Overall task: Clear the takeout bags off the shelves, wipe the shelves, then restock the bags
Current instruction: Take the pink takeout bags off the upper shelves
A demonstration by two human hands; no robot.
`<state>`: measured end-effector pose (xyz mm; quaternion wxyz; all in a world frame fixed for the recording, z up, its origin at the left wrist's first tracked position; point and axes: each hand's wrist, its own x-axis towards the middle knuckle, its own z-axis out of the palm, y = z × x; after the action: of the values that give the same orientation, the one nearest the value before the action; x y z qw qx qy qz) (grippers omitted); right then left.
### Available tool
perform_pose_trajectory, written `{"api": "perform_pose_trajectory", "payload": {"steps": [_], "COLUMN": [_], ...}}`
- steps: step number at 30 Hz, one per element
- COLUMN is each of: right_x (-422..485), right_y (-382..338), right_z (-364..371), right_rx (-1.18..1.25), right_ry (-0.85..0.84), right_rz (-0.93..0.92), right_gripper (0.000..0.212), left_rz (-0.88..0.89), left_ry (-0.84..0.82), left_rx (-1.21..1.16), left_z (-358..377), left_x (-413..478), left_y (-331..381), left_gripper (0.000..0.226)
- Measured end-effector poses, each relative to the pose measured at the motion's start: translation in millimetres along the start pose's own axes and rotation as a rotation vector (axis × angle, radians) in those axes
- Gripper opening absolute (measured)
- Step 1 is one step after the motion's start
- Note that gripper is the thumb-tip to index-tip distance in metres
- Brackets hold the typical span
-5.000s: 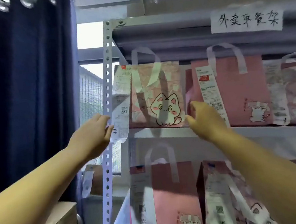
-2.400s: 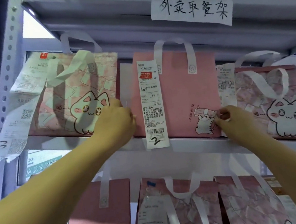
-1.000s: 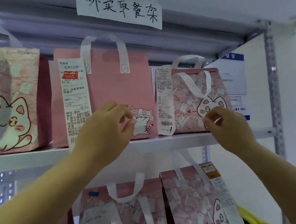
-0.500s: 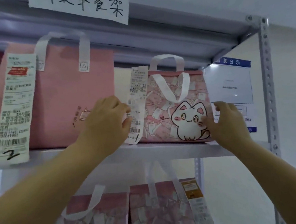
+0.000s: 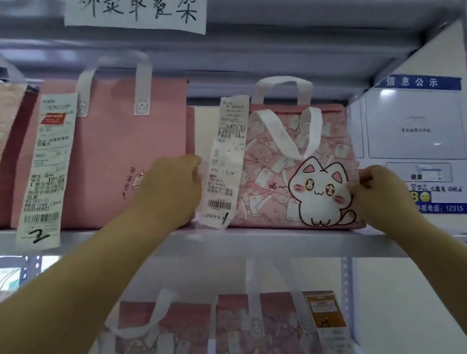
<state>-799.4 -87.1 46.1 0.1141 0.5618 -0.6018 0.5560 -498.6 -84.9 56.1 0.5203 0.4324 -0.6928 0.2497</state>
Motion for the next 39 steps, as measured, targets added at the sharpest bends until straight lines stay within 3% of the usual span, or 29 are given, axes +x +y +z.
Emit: {"api": "perform_pose_trajectory", "payload": {"steps": [6,11,22,26,29,33,39], "right_x": [1,-1,-5,-12,-18,-32,-76], "right_y": [2,4,0,-3,-7,-27,-79], "right_z": [-6,-8,-10,-17,-25,-32,-24], "right_rx": [0.029,0.086,0.121,0.146,0.123,0.118,0.154], "right_ry": [-0.015,-0.015,-0.024,0.052,0.181,0.286,0.157], "right_rz": [0.006,0.011,0.026,0.016,-0.077,-0.269,-0.442], "right_gripper": [0.021,0.019,0.019,0.023,0.029,0.022,0.007], "left_rz": [-0.069,-0.105,-0.126,-0.114,-0.112,-0.098,-0.054], "left_ry": [-0.103,-0.174,-0.195,-0.125,-0.075,-0.007,-0.052], "left_rx": [0.027,-0.083,-0.101,-0.073,-0.085,-0.078,-0.110], "left_z": [0,-2,-4,-6,-8,-20,-62], "left_x": [-4,-7,-11,-13,-16,-22,-49], "left_y": [8,13,14,10,9,9,-2], "left_gripper": [0.025,0.024,0.020,0.017,0.016,0.014,0.012]}}
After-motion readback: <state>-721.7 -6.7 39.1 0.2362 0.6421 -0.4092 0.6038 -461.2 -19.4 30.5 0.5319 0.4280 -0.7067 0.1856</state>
